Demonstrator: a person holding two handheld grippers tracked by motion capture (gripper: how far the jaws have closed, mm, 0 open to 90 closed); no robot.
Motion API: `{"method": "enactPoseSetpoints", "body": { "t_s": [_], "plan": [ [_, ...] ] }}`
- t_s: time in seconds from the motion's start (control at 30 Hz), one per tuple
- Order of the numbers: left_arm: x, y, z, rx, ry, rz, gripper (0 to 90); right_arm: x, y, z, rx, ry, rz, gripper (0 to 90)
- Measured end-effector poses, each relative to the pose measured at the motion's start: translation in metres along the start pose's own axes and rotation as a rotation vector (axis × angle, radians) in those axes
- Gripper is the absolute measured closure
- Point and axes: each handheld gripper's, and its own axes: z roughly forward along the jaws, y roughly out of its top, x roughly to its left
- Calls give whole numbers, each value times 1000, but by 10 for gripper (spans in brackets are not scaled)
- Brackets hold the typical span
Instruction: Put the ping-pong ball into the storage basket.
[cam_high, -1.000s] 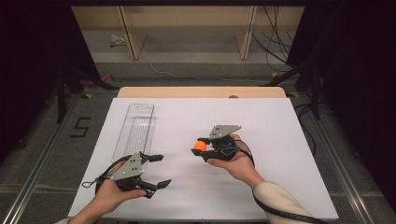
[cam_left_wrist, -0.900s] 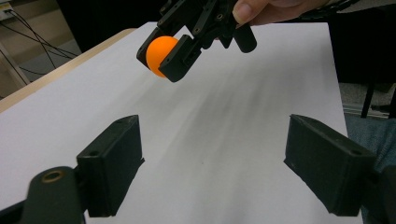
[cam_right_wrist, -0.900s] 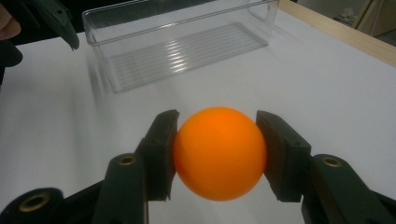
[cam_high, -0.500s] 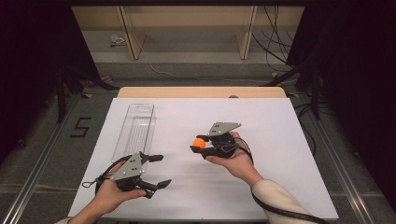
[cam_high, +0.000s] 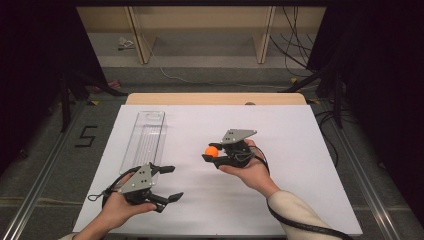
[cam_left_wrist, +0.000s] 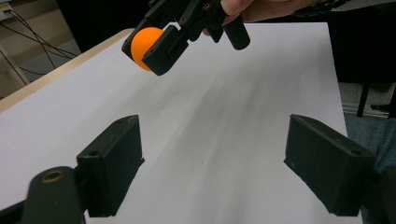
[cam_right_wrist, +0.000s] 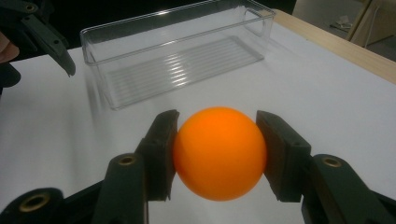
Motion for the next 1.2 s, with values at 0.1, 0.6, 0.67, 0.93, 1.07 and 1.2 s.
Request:
{"method": "enactPoseSetpoints", "body": {
  "t_s": [0.1,0.6,0.67,0.93,1.07,1.2],
  "plan": [
    [0,0,0,0,0,0,184,0,1,1,-1,0,0,513],
    [0,0,0,-1,0,0,184,0,6,5,-8,4,-3,513],
    [0,0,0,0,-1,0,184,0,7,5,-10,5,-4,513],
    [0,0,0,0,-1,0,184,0,10,8,-11,6,-2,513],
    [0,0,0,-1,-1,-1,184,0,12,10,-13,9,-3,513],
    [0,0,0,-1,-1,0,185,-1,12,11,-15,9,-1,513]
  ]
}}
